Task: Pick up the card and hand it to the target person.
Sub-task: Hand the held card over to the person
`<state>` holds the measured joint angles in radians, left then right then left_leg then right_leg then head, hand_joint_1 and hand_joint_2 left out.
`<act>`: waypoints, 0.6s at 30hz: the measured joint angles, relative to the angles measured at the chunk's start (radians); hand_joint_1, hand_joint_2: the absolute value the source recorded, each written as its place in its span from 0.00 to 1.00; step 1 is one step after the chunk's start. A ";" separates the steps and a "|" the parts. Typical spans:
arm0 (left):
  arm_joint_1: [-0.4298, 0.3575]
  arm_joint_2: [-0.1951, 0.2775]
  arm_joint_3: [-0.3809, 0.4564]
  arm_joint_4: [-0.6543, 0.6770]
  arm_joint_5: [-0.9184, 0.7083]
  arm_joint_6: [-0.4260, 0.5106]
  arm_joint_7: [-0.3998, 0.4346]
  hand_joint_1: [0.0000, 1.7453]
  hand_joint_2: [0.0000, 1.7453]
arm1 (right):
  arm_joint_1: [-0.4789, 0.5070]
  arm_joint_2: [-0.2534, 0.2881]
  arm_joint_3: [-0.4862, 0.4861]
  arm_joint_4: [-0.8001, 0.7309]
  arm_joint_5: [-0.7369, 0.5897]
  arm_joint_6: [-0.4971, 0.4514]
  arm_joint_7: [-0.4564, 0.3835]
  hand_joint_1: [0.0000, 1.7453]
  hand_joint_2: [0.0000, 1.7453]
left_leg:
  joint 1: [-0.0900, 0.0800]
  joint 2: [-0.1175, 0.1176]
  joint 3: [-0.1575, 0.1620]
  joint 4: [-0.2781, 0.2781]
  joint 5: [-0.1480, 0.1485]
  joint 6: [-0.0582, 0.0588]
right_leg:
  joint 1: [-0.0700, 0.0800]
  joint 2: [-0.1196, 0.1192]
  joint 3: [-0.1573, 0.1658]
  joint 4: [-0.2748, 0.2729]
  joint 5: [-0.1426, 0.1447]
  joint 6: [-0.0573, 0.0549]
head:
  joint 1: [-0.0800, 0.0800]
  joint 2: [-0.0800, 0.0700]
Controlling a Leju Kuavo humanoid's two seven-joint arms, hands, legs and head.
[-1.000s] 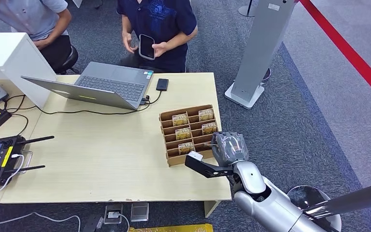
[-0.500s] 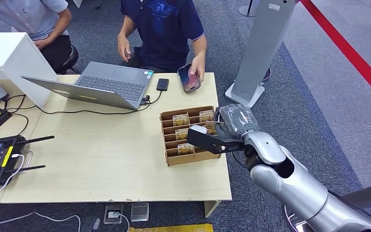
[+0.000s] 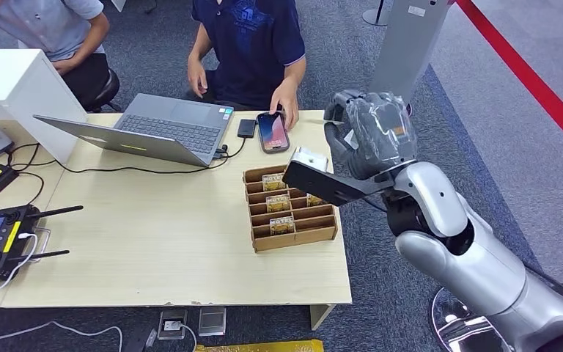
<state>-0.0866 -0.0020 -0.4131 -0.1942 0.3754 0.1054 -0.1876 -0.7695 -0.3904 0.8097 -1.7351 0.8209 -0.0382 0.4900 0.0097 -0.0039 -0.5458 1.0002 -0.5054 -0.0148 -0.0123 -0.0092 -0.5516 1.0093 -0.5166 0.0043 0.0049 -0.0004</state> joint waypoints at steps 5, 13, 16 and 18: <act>-0.018 -0.010 -0.020 0.000 0.001 0.000 0.011 0.00 1.00 | -0.012 0.069 0.021 0.164 0.098 -0.224 -0.077 0.97 1.00 | 0.000 -0.002 -0.001 0.000 0.001 0.000 | 0.000 -0.002 0.000 0.000 0.000 0.000 | -0.001 0.000; -0.030 -0.019 -0.049 0.000 0.003 -0.001 0.020 0.00 1.00 | -0.016 0.164 0.039 0.450 0.221 -0.463 -0.129 0.97 1.00 | 0.000 -0.002 -0.001 0.000 0.001 0.000 | 0.000 -0.002 0.000 0.000 0.000 0.000 | 0.000 0.000; -0.030 -0.019 -0.056 0.000 0.008 0.000 0.019 0.00 1.00 | -0.019 0.188 0.040 0.521 0.217 -0.482 -0.134 0.97 1.00 | 0.000 -0.002 -0.001 0.000 0.001 0.000 | 0.000 -0.002 0.000 0.000 0.000 0.000 | 0.000 0.000; -0.031 -0.019 -0.060 0.000 0.011 0.000 0.019 0.00 1.00 | -0.022 0.203 0.040 0.567 0.209 -0.489 -0.141 0.97 1.00 | 0.000 -0.002 -0.001 0.000 0.001 0.000 | 0.000 -0.002 0.000 0.000 0.000 0.000 | -0.001 0.000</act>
<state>-0.1173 -0.0214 -0.4736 -0.1946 0.3863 0.1049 -0.1689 -0.7918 -0.1875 0.8499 -1.1685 1.0298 -0.5267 0.3489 0.0098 -0.0062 -0.5466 1.0002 -0.5046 -0.0146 -0.0122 -0.0108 -0.5519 1.0097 -0.5165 0.0044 0.0040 -0.0004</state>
